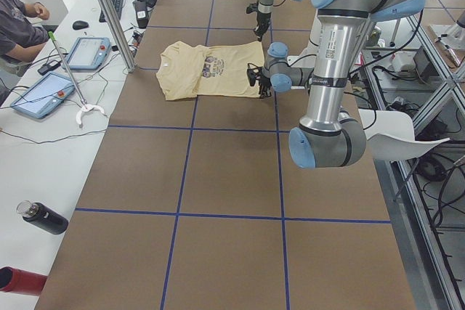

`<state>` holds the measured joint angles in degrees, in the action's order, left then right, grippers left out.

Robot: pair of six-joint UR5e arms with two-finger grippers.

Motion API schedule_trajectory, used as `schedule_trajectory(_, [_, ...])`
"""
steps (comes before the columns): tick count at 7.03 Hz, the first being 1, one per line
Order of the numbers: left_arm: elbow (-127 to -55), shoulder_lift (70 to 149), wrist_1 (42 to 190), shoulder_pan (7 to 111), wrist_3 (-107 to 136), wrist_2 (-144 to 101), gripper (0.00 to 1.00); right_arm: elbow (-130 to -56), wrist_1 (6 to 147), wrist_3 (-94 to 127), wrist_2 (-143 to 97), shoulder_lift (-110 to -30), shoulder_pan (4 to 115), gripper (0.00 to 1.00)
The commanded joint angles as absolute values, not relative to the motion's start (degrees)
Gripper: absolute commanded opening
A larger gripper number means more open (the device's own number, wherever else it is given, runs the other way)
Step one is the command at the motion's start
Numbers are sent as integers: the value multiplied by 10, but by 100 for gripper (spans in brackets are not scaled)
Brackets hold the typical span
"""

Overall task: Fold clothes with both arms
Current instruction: 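Move the left gripper to the other hem corner and pinch both corners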

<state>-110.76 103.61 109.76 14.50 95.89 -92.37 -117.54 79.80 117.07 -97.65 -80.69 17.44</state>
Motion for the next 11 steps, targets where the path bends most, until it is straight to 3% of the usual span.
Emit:
schedule_trajectory(1, [-1107, 1038, 1098, 145, 959, -926, 0, -1175, 798, 1171, -976, -807, 174, 0])
schedule_trajectory(5, [-1159, 1034, 1092, 154, 951, -979, 0, -1186, 798, 1171, -976, -807, 178, 0])
schedule_trajectory(11, [-1280, 1022, 1055, 109, 1032, -988, 0, -1340, 817, 1176, -1023, -896, 145, 0])
